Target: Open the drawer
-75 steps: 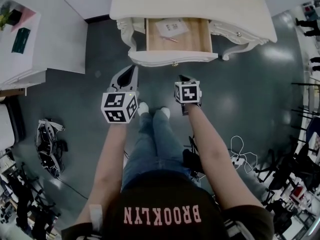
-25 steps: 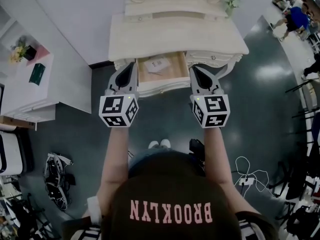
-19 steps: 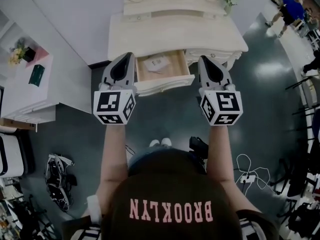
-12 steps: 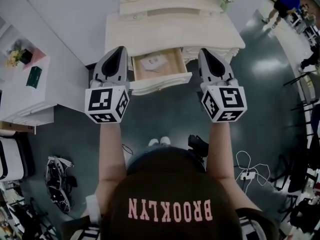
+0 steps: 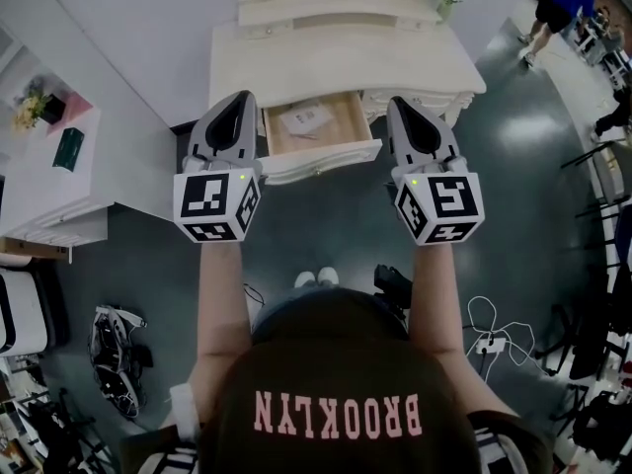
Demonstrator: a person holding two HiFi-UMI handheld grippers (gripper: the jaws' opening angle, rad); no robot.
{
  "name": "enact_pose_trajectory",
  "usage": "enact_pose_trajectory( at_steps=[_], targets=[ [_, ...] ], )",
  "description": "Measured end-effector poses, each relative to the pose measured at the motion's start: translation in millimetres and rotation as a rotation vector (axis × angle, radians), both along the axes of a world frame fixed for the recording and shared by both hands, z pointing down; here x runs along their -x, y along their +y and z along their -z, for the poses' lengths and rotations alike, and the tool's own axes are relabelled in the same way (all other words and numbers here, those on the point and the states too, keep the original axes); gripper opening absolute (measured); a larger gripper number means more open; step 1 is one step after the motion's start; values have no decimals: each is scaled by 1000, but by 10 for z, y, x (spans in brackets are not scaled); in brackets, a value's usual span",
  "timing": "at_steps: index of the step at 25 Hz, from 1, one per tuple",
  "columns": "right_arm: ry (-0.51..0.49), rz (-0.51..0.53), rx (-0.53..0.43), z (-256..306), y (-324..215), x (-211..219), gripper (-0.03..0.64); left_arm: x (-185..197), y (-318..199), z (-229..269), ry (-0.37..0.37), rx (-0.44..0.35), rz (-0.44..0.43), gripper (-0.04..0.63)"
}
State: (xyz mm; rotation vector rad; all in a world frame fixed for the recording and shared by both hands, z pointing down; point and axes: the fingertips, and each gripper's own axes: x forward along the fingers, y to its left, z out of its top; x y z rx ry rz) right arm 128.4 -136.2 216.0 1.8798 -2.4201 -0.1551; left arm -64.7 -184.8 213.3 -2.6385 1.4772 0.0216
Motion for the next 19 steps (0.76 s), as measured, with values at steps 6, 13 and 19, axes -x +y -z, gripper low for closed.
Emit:
enact_pose_trajectory(
  at_steps=[6,13,19],
  targets=[
    [8,9,-5,-14,37,75,-3,30,28,-31,-17,-2,8,-2],
    [11,5,0,-59,66,88,-5,20,51,-72,-24,0,3,-2],
    [-5,-10,11,-104,107,84,-4,13,104,-117,-50,-6,-15,-2]
  ],
)
